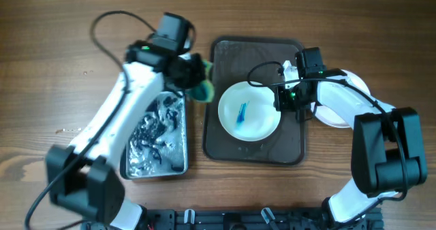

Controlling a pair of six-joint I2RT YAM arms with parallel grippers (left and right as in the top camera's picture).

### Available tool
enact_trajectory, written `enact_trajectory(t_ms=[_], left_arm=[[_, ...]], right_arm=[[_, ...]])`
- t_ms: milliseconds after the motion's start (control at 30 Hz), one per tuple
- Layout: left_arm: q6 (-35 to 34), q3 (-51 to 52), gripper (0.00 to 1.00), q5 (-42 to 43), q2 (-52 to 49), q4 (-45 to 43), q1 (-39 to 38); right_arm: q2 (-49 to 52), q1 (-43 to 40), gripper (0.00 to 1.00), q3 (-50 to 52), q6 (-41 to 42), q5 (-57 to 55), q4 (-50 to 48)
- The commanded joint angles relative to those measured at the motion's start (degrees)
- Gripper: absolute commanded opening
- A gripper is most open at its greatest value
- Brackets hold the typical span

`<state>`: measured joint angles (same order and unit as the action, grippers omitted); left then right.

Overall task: Clean dirty plates on tray and stack at the side
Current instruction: 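Scrub the blue-stained plate with the sponge in the left gripper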

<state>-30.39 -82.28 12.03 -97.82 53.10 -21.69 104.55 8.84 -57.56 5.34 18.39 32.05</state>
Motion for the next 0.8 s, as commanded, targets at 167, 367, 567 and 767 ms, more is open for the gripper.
enact_trajectory(t_ms=[167, 367, 567, 767], left_arm=[[-12.87, 0.55, 0.04, 4.26, -13.97, -10.93, -11.78], [-16.39, 0.55, 0.04, 4.44, -22.36, -20.33, -16.79], [-16.37, 0.52, 0.04, -13.81, -25.29, -7.45, -15.80], [-12.79, 0.50, 0.04, -18.99, -24.06, 1.44, -10.01]], right_arm=[[1.84, 0.13, 0.04, 2.80, 3.82, -5.46, 0.55], [1.84, 0.13, 0.04, 2.80, 3.80, -5.44, 1.01], [1.84, 0.13, 0.04, 2.80, 3.80, -5.44, 1.68], [1.84, 0.13, 0.05, 2.80, 3.82, -5.42, 1.66]])
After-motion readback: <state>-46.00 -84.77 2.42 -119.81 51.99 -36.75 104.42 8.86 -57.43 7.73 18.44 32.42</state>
